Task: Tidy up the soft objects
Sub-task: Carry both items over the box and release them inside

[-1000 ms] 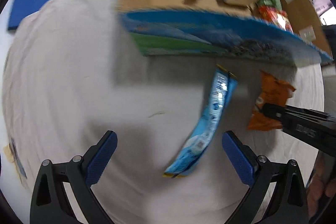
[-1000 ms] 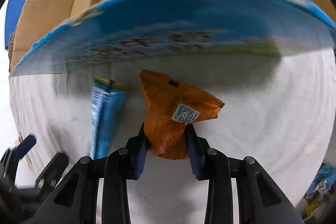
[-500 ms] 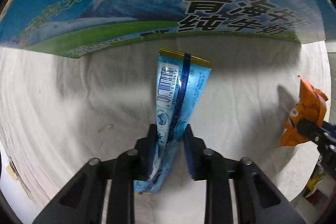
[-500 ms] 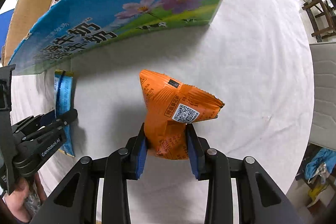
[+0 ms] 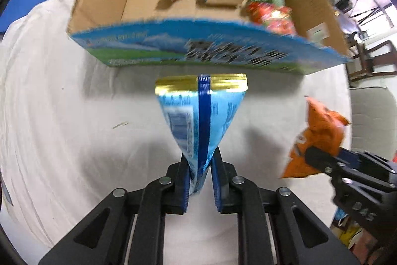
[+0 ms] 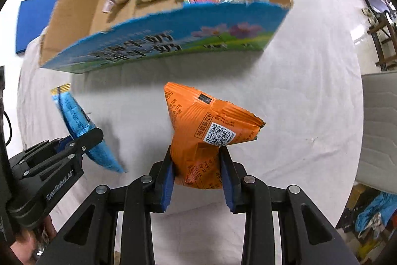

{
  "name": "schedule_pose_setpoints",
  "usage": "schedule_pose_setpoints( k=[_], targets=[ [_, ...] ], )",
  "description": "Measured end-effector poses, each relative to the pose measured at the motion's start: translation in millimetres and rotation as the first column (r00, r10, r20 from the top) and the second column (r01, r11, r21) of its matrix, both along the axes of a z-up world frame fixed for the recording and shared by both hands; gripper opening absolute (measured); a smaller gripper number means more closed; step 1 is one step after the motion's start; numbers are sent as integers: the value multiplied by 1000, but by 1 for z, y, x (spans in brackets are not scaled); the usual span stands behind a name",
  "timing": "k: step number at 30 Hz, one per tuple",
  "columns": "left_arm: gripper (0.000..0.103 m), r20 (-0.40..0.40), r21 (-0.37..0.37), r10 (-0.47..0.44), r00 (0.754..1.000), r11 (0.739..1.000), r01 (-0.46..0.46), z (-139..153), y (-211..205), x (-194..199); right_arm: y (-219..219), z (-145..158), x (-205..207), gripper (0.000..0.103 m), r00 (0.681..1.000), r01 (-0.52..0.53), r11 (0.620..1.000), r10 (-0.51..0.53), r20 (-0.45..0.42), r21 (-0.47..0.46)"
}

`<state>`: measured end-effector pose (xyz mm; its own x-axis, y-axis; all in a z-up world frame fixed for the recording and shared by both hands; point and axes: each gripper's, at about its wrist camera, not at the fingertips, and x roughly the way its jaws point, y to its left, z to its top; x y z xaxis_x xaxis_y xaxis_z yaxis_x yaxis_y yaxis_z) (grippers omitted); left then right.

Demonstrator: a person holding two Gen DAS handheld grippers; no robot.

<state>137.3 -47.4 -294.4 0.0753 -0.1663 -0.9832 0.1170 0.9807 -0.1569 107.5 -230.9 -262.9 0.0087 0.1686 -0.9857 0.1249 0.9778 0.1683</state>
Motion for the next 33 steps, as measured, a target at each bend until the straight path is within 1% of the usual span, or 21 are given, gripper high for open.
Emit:
schedule_pose_setpoints(
  k=[3, 6, 9, 14, 19, 22, 25, 29, 33],
  targets=[
    [12, 42, -41, 11, 999, 999, -9, 26, -3, -4, -5, 20, -3, 35, 999, -14, 1000, 13, 37, 6],
    [12, 87, -87, 23, 996, 996, -16, 62, -12, 3, -5, 40, -3, 35, 997, -17, 1000, 16, 69, 18],
    [12, 139, -141, 38, 990, 990, -18, 96, -7, 6, -9, 65, -2, 34, 993, -21, 999, 17, 115, 31],
    [12, 199, -208, 53, 979, 978, -11, 137, -16, 28, -18, 115, 5, 34, 978, -27, 999, 18, 207, 41],
    [12, 239, -255, 83, 967, 967, -20, 160, -25, 64, -24, 158, 23, 34, 958, -23, 999, 12, 287, 32],
    [12, 240, -285, 112, 964, 958, -40, 166, -24, 86, -25, 170, 38, 34, 951, -20, 1000, 15, 310, 14],
    [12, 230, -299, 139, 963, 952, -66, 163, -16, 101, -25, 170, 56, 34, 951, -22, 1000, 21, 310, -2],
    [12, 174, -328, 198, 965, 935, -133, 139, -4, 122, -17, 156, 81, 34, 955, -33, 999, 39, 293, -25],
    [12, 114, -338, 233, 966, 923, -183, 109, 4, 142, -4, 127, 110, 34, 967, -46, 999, 52, 251, -28]
  ],
)
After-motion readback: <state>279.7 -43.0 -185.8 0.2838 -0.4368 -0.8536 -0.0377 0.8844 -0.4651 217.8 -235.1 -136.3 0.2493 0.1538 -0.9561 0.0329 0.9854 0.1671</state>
